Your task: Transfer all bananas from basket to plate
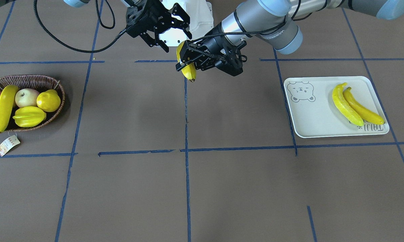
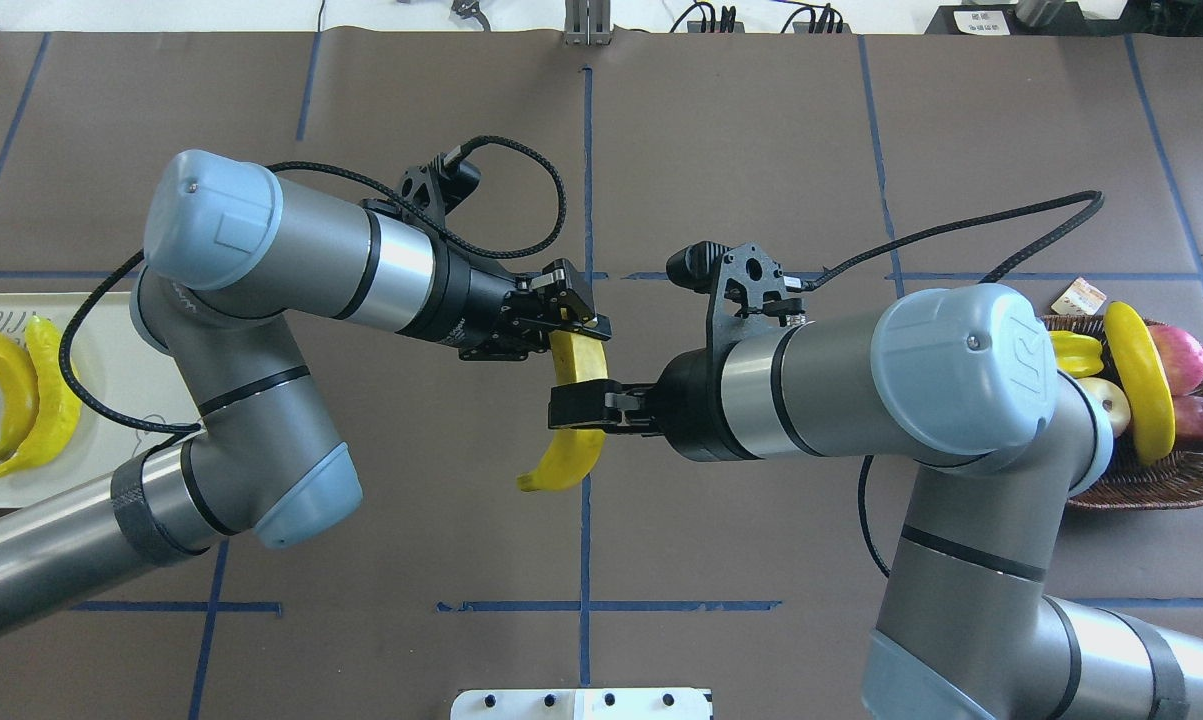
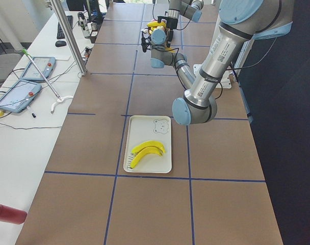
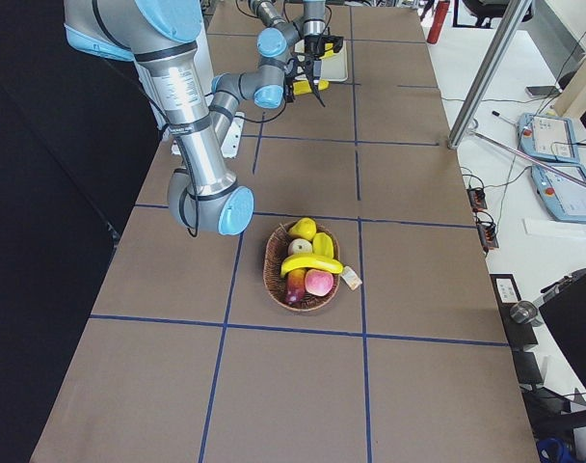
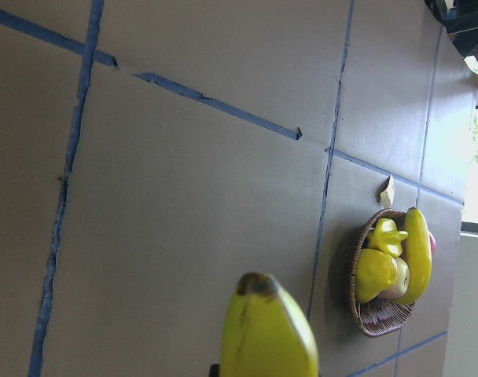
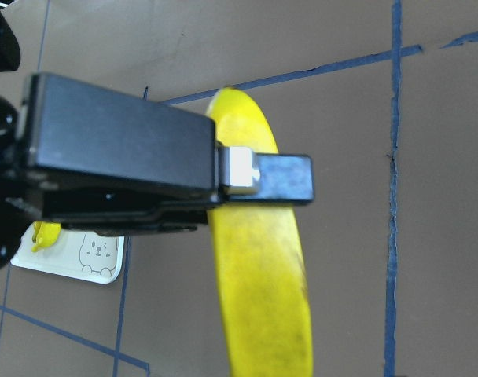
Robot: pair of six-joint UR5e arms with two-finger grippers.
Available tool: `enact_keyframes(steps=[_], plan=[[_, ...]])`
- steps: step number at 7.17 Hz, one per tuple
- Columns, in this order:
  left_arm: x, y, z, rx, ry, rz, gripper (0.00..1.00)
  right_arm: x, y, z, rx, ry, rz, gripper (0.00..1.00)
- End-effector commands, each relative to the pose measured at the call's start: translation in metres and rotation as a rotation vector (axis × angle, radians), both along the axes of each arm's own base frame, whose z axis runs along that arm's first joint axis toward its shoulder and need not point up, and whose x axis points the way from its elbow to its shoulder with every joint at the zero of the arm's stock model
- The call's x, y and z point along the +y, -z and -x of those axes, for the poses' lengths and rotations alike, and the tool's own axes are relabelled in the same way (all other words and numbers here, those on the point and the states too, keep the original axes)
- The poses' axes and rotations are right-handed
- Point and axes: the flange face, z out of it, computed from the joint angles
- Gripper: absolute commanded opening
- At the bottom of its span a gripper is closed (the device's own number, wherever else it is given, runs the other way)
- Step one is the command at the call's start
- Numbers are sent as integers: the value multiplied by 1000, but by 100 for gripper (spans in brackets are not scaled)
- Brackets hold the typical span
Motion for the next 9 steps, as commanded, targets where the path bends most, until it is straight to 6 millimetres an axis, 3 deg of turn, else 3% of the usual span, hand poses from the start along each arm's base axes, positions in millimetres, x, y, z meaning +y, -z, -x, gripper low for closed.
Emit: enact_keyframes(steps=[1, 2, 3, 4, 6, 7, 9], plan=[[-33, -45, 22, -128, 63, 100, 0, 6, -14, -26, 8, -6, 5, 100], [-57, -70, 35, -250, 91, 176, 0, 8, -28, -41, 29, -17, 16, 100], [-75, -107, 62, -403, 103, 150, 0, 7, -34, -60, 85, -31, 43, 100], [-72, -135, 82, -551, 67, 86, 0, -4, -36, -81, 154, -48, 81, 100], [-58, -243, 118, -752, 31, 85, 0, -28, -47, -105, 225, -74, 113, 100], [-47, -283, 131, -802, 12, 111, 0, -39, -56, -114, 292, -83, 99, 100], [-41, -330, 162, -880, 14, 114, 0, -52, -82, -128, 385, -83, 76, 100]])
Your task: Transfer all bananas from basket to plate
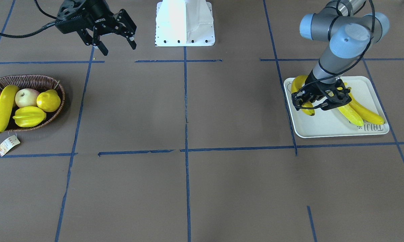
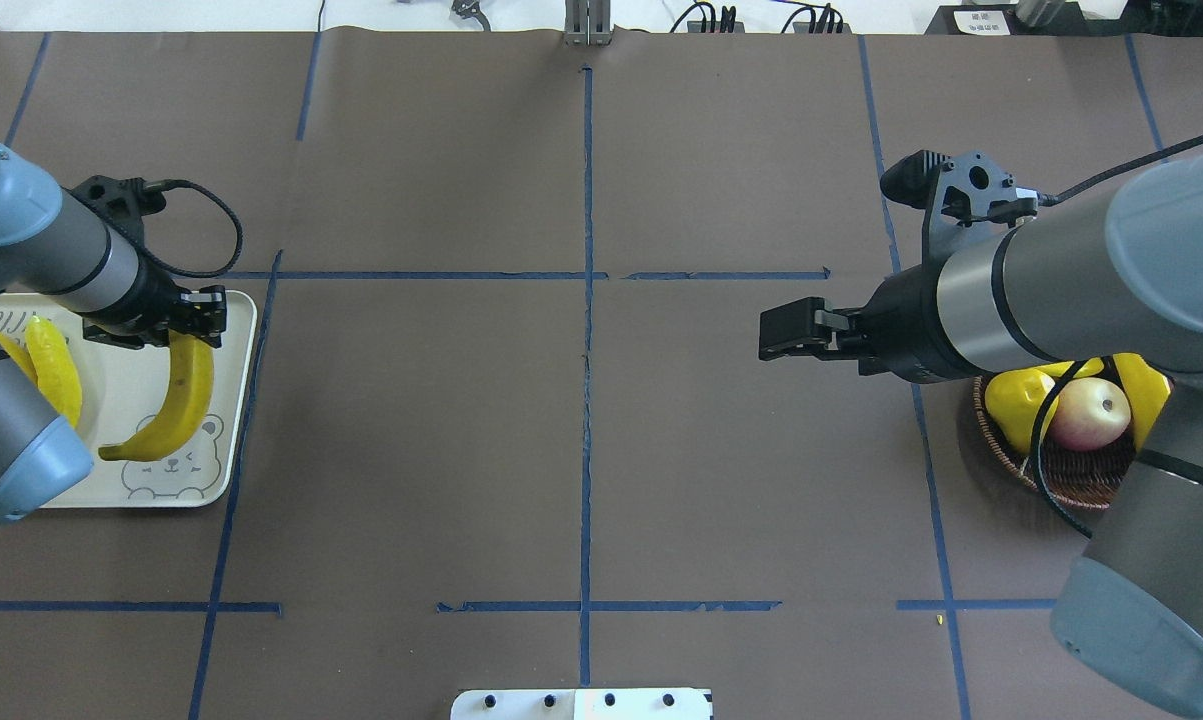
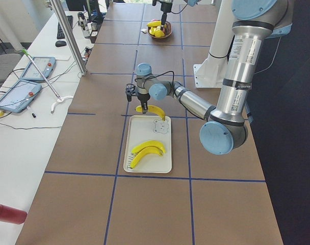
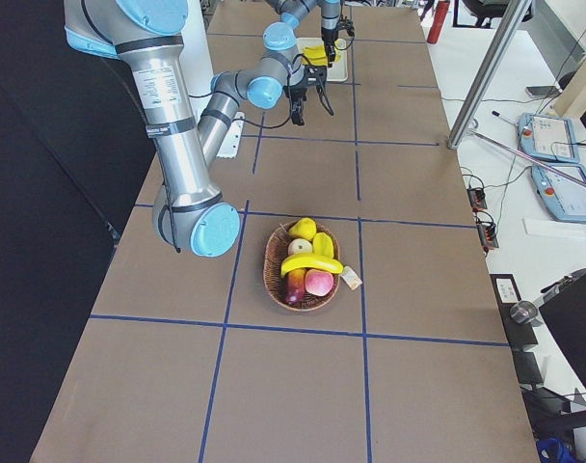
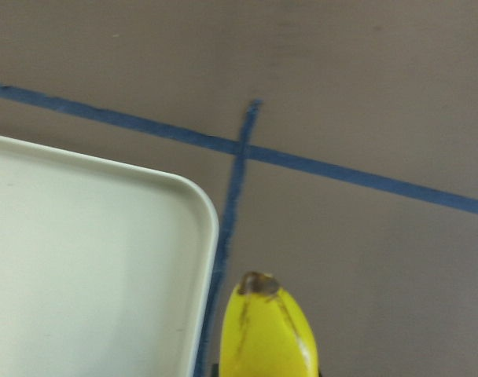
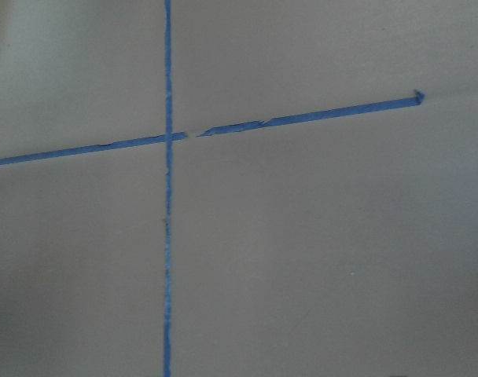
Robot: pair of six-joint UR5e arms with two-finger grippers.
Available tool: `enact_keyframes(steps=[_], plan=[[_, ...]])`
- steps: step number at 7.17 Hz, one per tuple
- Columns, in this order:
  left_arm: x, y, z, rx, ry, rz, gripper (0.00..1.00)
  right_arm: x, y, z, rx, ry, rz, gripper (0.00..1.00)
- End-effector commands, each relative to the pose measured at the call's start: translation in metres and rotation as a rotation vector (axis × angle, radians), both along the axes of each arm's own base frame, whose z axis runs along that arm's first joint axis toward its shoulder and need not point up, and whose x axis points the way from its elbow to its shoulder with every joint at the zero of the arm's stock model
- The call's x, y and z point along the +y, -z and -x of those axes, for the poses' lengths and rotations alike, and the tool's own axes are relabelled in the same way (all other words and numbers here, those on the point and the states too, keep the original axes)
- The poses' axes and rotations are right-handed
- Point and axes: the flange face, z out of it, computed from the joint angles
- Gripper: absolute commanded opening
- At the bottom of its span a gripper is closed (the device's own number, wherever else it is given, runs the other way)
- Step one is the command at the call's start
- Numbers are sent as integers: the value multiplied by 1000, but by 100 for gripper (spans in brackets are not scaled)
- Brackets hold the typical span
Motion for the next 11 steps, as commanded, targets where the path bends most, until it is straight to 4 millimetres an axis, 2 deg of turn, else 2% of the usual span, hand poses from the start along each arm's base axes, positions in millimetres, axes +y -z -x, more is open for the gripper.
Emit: enact_keyframes(steps=[1, 2, 3, 4, 5, 6, 7, 8, 9, 10, 11], plan=[[5, -51, 27, -103, -19, -25, 0, -8, -28, -15, 84, 22, -32, 100], [1, -64, 28, -139, -19, -34, 7, -8, -31, -15, 90, 24, -32, 100], [-3, -75, 28, -165, -20, -40, 86, -10, -37, -18, 101, 20, -25, 100], [-2, -71, 28, -159, -36, -59, 99, -15, -43, -25, 115, 10, -26, 100], [-2, -66, 29, -153, -35, -67, 99, -17, -57, -34, 144, 14, -30, 100], [-5, -51, 36, -127, -24, -80, 99, -19, -82, -47, 202, 43, -58, 100], [-5, -20, 47, -74, -15, -99, 99, -21, -106, -63, 254, 64, -75, 100], [-5, 16, 61, 18, -28, -82, 99, -21, -141, -88, 323, 98, -96, 100], [-18, 69, 53, 76, -34, -86, 99, -18, -176, -120, 388, 140, -104, 100], [-28, 111, 45, 70, -33, -72, 99, -18, -199, -151, 408, 154, -82, 100], [-33, 142, 36, 85, 10, -35, 99, -16, -226, -186, 438, 174, -71, 100]])
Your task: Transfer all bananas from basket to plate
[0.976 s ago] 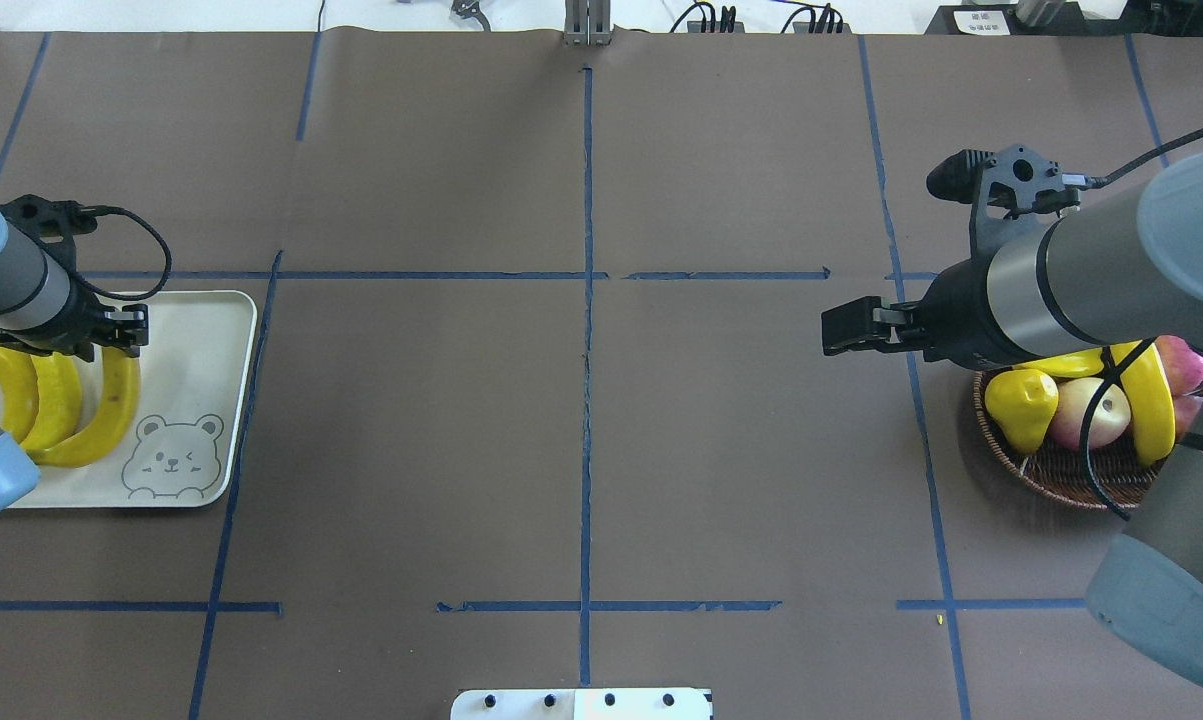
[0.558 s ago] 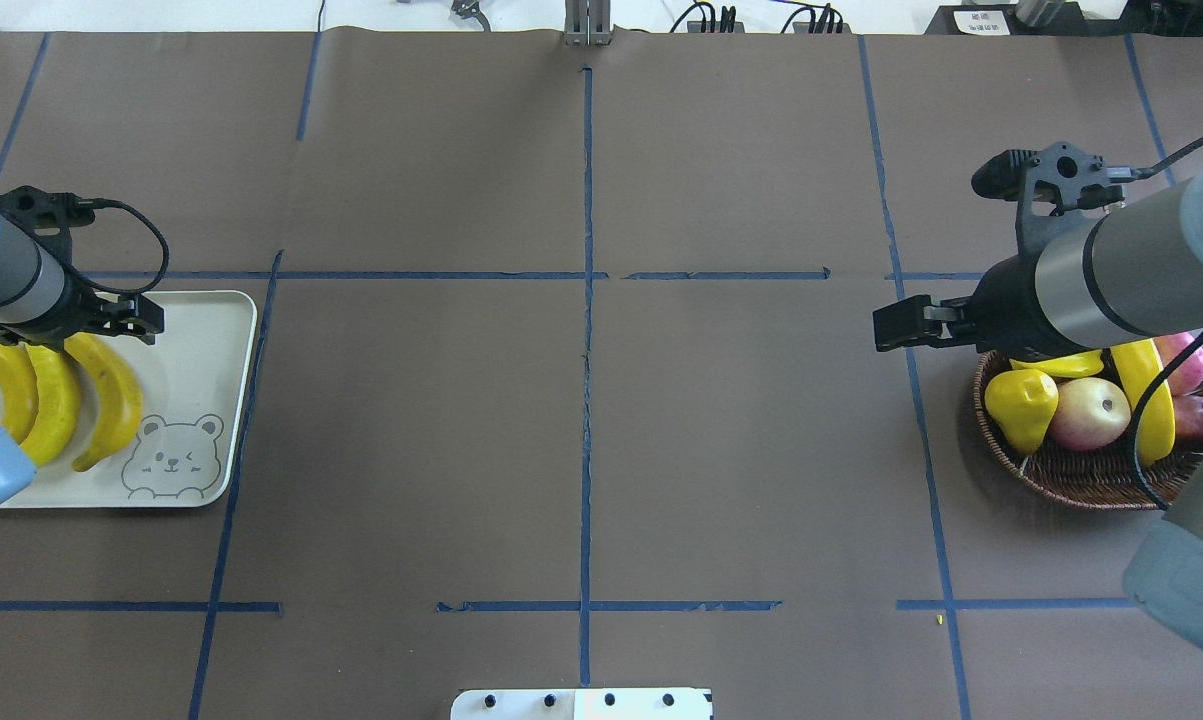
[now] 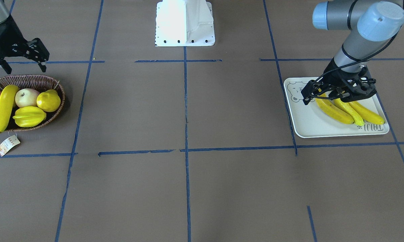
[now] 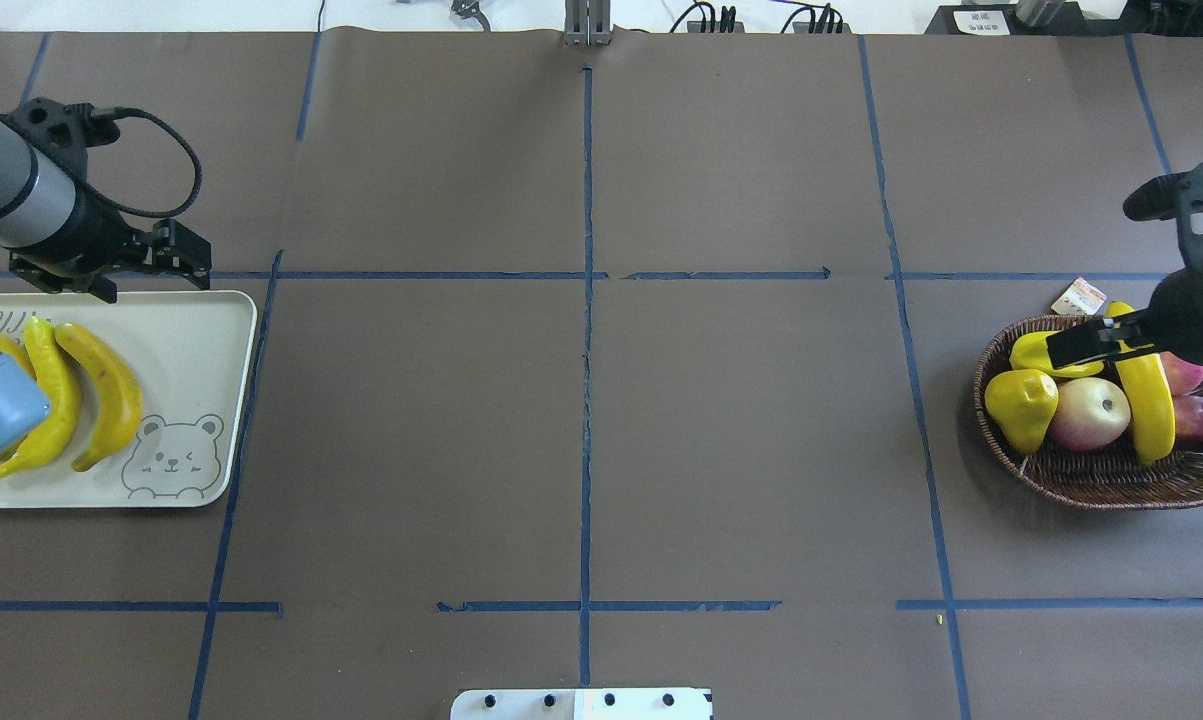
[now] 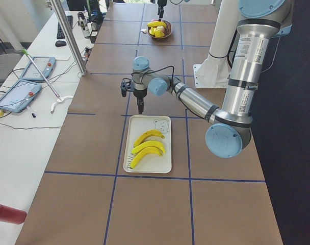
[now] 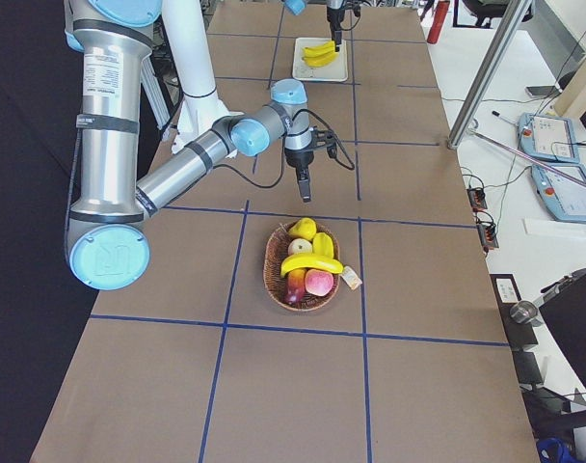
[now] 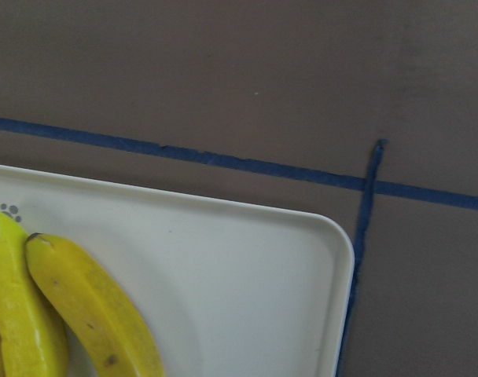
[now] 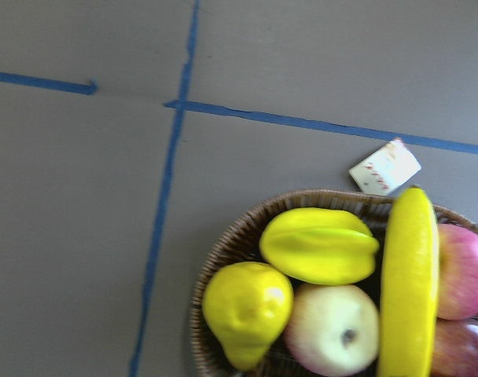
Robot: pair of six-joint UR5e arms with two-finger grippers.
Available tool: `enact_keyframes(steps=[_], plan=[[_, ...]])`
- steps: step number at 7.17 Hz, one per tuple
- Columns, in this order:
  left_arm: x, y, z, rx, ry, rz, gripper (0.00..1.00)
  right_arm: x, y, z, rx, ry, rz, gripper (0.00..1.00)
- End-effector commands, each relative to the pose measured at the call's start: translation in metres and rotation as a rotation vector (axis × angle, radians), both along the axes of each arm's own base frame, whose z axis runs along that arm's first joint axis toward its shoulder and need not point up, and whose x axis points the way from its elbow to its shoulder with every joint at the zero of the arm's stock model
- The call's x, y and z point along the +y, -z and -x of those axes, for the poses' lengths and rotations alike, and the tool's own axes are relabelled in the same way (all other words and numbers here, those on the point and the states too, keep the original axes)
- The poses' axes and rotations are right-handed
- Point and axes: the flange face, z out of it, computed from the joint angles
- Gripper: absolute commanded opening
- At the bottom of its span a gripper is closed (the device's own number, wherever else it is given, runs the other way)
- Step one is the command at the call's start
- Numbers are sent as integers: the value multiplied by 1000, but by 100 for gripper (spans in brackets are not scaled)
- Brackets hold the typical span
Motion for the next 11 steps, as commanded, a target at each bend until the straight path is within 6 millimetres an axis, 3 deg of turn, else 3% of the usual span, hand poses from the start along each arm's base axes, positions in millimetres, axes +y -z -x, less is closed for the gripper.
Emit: enact_keyframes(steps=[1, 2, 4, 7, 9, 11], plan=[[-6, 65, -24, 44, 43, 47, 99, 5, -66, -53, 78, 106, 13, 100], [2, 67, -37, 49, 38, 63, 99, -2, -84, -49, 98, 119, 35, 100], [0, 73, -45, 52, 36, 62, 99, -26, -125, -29, 94, 135, 28, 100], [1, 73, -47, 52, 33, 62, 99, -14, -137, 7, 106, 223, 43, 99], [1, 73, -47, 51, 34, 61, 99, -12, -150, 14, 121, 242, 61, 99], [2, 74, -47, 53, 32, 59, 99, -12, -160, 15, 126, 248, 83, 77]])
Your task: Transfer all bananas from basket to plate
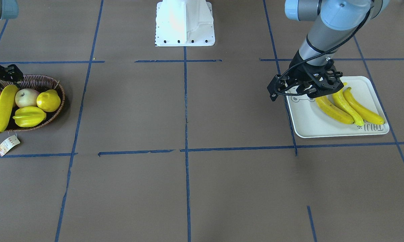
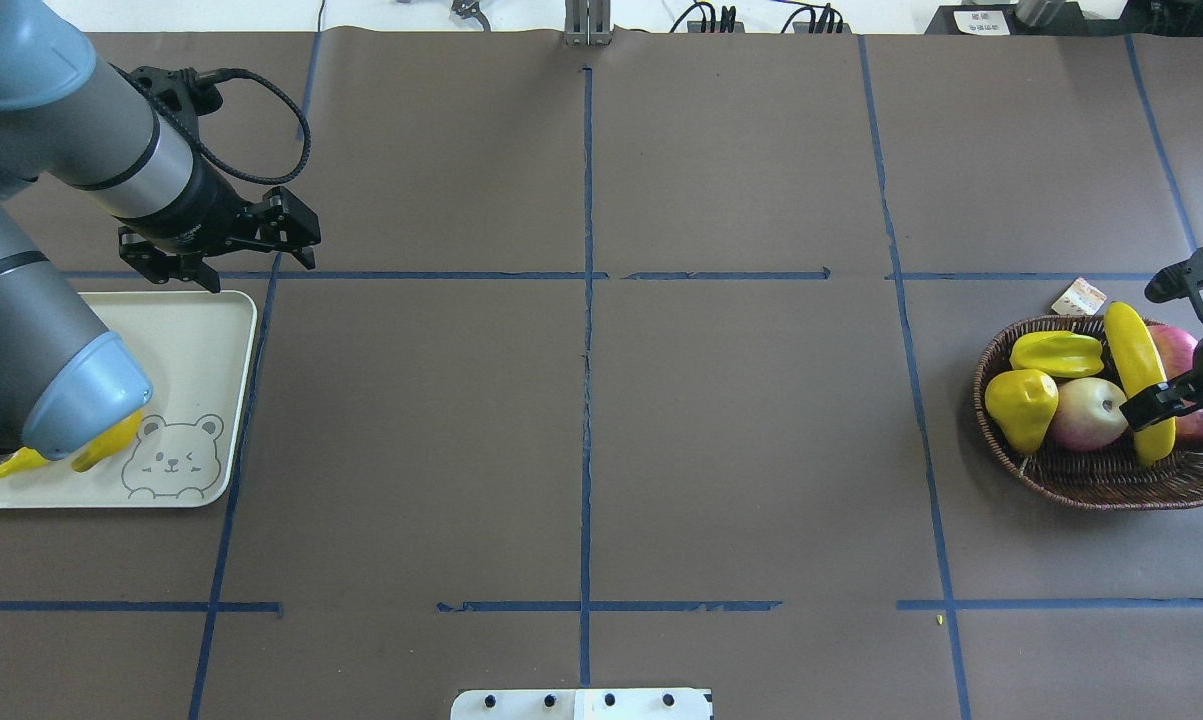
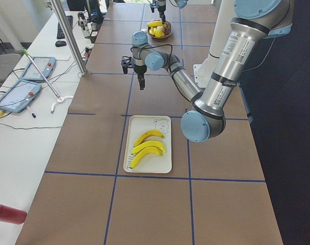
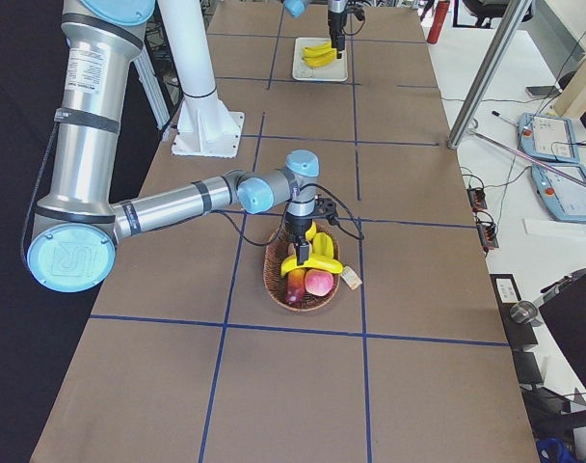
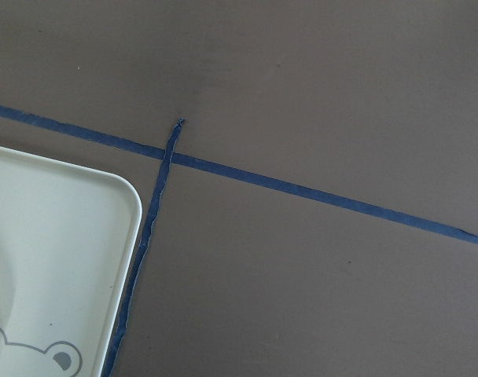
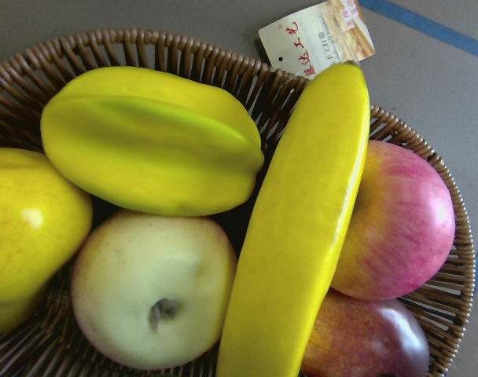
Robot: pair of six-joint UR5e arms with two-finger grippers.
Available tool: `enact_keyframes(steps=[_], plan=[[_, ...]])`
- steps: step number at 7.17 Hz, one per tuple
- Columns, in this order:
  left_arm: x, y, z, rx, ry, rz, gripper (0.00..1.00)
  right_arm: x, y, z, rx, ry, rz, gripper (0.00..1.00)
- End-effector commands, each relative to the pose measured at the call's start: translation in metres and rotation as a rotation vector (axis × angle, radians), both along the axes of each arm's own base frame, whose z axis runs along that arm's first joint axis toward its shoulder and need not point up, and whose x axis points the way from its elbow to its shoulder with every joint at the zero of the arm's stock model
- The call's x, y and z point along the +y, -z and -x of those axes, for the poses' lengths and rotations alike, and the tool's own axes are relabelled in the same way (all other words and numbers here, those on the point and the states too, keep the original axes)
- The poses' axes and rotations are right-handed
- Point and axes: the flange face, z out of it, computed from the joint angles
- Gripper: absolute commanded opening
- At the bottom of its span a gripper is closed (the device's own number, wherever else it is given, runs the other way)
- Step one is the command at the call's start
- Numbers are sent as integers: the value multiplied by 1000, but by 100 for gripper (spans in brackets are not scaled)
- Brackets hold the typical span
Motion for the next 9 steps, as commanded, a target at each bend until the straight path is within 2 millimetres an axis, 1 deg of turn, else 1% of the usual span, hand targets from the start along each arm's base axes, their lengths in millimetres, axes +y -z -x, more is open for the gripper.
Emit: enact_keyframes(steps=[1, 4, 6, 7, 8, 9], plan=[[1, 1, 0, 2, 0, -2, 99, 0, -12, 1, 11, 5, 19, 74], [1, 0, 0, 0, -1, -3, 99, 0, -15, 2, 16, 7, 26, 75], [0, 1, 0, 2, 0, -2, 99, 2, -17, 12, 22, 27, 29, 75], [0, 1, 0, 2, -1, -3, 99, -7, -14, 20, 19, 28, 22, 75], [0, 1, 0, 2, -2, -3, 99, -8, -16, 21, 21, 28, 25, 70], [1, 2, 1, 3, -2, -6, 99, -8, -15, 19, 17, 26, 24, 55]])
